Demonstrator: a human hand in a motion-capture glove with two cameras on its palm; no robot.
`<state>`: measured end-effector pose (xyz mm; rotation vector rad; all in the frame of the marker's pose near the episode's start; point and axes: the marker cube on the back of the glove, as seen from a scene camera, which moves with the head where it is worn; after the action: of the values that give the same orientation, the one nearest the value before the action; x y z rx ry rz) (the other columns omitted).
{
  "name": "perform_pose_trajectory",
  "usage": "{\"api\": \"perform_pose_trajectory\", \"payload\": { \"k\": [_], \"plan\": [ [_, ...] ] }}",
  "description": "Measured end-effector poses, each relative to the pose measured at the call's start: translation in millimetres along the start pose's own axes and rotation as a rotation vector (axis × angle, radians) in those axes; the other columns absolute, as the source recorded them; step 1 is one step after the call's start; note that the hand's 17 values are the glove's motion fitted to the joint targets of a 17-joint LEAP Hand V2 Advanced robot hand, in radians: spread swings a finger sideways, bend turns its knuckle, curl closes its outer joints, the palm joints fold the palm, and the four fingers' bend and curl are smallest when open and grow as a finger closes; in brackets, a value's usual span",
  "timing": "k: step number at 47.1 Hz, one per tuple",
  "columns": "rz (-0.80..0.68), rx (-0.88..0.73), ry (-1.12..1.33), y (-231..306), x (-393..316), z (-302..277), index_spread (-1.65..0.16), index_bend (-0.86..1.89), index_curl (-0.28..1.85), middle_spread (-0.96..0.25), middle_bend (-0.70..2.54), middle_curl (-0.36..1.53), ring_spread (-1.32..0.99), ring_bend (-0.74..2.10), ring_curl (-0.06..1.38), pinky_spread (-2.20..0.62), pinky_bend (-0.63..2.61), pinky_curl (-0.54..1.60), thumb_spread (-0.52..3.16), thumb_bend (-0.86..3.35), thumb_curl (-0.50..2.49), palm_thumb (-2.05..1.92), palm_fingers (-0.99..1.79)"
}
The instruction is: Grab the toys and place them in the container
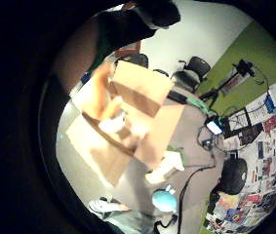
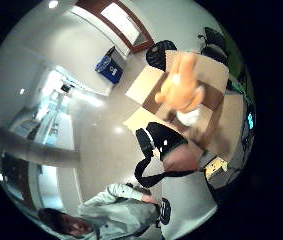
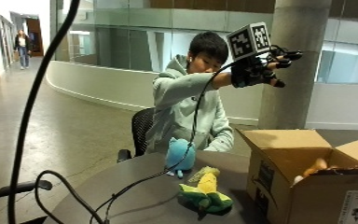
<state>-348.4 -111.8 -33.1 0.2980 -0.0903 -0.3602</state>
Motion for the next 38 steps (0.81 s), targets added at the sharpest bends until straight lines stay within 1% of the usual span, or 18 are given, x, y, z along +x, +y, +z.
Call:
{"api": "perform_pose_trajectory", "payload": {
  "k": [4,12,19,26,31,35,38],
  "plan": [
    [-0.010,-0.015,-0.033,17.9,11.6,-11.2,-0.27,0.10,0.24,-0.01,0.12,0.26,-0.07,0.23,0.25,-0.03,0.94,0.40,1.07,-0.04,0.57,0.24,-0.37],
    [-0.019,-0.040,-0.045,57.7,49.3,-27.3,-0.26,0.11,0.23,0.01,0.13,0.25,-0.03,0.16,0.23,0.03,0.85,0.36,1.18,-0.03,0.48,0.15,-0.29],
    [-0.073,-0.165,-0.069,108.0,104.4,-15.6,-0.27,0.18,0.26,0.00,0.17,0.25,-0.02,0.16,0.22,0.05,0.75,0.34,1.25,-0.02,0.43,0.13,-0.15],
    [-0.074,-0.278,-0.036,150.5,154.3,37.7,-0.28,0.18,0.28,-0.02,0.17,0.26,-0.02,0.16,0.21,0.05,0.71,0.32,1.27,-0.03,0.38,0.06,-0.11],
    [-0.127,-0.342,-0.006,155.2,190.9,90.6,-0.29,0.19,0.30,-0.03,0.17,0.27,-0.02,0.15,0.20,0.06,0.70,0.32,1.27,-0.03,0.35,0.01,-0.09],
    [-0.160,-0.396,0.007,164.0,200.2,136.9,-0.30,0.19,0.32,-0.05,0.16,0.27,-0.03,0.16,0.19,0.05,0.68,0.32,1.26,-0.04,0.33,-0.03,-0.10],
    [-0.173,-0.469,0.025,180.9,196.7,173.0,-0.31,0.19,0.32,-0.07,0.15,0.27,-0.03,0.16,0.19,0.05,0.67,0.32,1.21,-0.06,0.31,-0.07,-0.13]
  ]
}}
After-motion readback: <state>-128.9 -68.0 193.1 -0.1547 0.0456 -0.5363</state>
